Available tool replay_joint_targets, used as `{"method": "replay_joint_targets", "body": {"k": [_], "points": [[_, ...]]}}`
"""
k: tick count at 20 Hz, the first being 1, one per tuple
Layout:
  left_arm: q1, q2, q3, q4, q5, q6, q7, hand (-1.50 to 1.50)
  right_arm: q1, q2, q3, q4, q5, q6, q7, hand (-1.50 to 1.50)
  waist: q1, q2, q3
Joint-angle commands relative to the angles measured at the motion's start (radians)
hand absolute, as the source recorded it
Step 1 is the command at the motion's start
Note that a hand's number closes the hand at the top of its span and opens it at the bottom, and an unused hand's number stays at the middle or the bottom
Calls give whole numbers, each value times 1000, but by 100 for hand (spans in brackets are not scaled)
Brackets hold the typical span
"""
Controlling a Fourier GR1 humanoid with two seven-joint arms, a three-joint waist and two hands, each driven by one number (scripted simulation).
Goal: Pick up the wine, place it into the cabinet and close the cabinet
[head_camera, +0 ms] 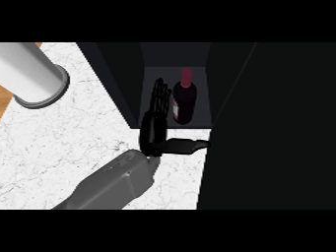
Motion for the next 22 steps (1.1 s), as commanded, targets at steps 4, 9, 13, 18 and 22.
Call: {"method": "replay_joint_targets", "body": {"k": [4,9,13,18,22], "points": [[150,117,-41,-254,-135,-8,66,-150,-8,-8,-20,-7,2,-2,-3,-150,4,0,0],[253,246,-52,-505,-196,56,126,-150,65,-39,-46,-43,-21,41,-26,-150,5,-2,1],[287,351,-19,-618,-213,-11,166,-150,44,-86,-48,-44,-113,111,7,150,4,-1,1],[389,494,-19,-793,-232,-70,186,150,61,-106,26,-13,-88,211,-66,150,12,-1,1],[472,633,60,-907,-210,-127,216,150,159,-107,92,-132,-117,232,-12,150,2,-2,0]]}}
